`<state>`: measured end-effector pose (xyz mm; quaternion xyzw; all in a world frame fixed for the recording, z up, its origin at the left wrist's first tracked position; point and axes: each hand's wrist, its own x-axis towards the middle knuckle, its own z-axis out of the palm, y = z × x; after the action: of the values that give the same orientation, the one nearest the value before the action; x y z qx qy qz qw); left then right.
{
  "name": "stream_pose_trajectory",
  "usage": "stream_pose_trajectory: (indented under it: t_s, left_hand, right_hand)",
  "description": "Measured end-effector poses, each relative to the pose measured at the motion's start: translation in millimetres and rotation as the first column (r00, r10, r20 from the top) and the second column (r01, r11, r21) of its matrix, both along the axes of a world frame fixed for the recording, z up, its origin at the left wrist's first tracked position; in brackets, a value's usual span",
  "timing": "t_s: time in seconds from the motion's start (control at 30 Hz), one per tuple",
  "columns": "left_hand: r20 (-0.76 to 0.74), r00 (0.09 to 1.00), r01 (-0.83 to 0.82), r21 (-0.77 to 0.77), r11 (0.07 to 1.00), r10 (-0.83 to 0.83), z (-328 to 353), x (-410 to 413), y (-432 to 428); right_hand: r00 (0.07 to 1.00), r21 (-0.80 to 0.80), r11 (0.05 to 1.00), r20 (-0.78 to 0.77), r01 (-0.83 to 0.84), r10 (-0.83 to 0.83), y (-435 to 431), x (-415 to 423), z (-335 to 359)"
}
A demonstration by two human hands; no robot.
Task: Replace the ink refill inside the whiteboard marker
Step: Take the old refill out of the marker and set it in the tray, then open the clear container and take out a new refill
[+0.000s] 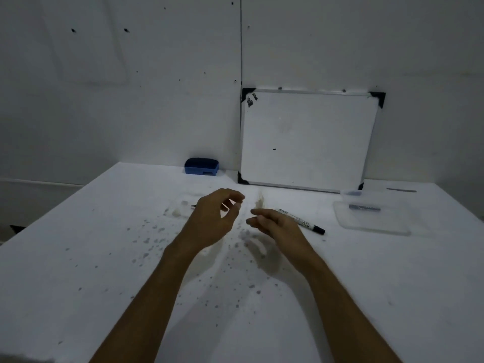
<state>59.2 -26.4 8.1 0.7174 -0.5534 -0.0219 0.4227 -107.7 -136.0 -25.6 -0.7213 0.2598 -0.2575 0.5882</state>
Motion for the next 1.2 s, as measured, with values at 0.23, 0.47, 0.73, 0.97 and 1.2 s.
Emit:
stream_pose_trajectory:
  t_s: [0.23, 0.47, 0.73, 0.97, 1.2]
  left_hand:
    - [-0.076, 0.991, 0.116, 0.118, 0.986, -0.108, -25.4, -36.1, -43.1]
    - [0.008, 0.984, 0.172, 0.198, 0.965, -0.177, -66.6, -59.5, -89.9]
    - [0.127, 0.977, 0.157, 0.121, 0.980, -0.172, -80.8, -61.4, -99.8]
    - [0.087, 0.989, 0.112, 0.089, 0.990, -0.120, -78.3, -71.1, -96.2]
    - [0.052, 0.983, 0.176, 0.001, 0.984, -0.176, -54.4, -105.9, -116.9]
  right_hand:
    - [0.989, -0.094, 0.985, 0.013, 0.145, -0.144, -31.9, -53.9, 16.2]
    - [0.859, -0.574, 0.739, -0.115, 0.352, -0.498, -58.2, -82.9, -27.0]
    - [0.795, -0.584, 0.734, -0.232, 0.346, -0.560, -68.7, -82.3, -41.4]
    - [0.786, -0.543, 0.755, -0.253, 0.368, -0.564, -59.7, -95.8, -36.7]
    - [0.768, -0.557, 0.645, -0.021, 0.523, -0.641, -62.9, -127.7, -6.6]
